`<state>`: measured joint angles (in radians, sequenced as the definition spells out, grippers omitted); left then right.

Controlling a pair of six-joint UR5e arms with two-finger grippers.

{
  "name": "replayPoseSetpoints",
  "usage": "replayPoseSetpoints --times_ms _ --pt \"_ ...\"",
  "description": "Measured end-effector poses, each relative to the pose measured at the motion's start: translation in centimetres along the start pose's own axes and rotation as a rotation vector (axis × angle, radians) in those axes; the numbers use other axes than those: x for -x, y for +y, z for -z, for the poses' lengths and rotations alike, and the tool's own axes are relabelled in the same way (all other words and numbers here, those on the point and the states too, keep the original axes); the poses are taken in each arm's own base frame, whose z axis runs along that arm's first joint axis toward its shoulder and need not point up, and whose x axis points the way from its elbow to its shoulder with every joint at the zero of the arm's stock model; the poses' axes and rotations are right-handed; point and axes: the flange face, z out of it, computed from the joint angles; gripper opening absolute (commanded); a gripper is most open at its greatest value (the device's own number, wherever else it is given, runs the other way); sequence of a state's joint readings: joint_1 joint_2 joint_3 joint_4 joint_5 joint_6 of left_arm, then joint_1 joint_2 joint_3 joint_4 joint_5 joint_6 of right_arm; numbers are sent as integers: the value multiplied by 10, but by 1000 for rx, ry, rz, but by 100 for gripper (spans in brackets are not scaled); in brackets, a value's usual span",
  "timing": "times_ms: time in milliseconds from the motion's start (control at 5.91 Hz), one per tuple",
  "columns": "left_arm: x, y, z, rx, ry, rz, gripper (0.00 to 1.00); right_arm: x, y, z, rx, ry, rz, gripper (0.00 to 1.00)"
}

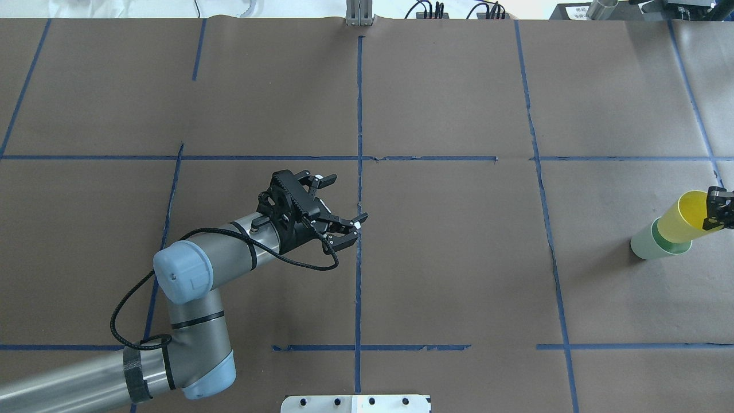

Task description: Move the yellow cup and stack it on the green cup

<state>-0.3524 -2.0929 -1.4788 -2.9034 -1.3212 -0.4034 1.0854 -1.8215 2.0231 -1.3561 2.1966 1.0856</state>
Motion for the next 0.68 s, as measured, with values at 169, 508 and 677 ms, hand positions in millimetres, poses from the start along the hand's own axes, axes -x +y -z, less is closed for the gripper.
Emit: replayPoseSetpoints --times_ms 169,508,677 --pt "-8 4 0 -5 -14 3 100 -2 0 -1 2 4 -2 2" --pt "-15 7 1 -9 -21 7 100 -2 1 -3 10 6 -2 4" --pt "-15 7 1 -10 -21 7 100 -2 2 -4 18 4 -2 4"
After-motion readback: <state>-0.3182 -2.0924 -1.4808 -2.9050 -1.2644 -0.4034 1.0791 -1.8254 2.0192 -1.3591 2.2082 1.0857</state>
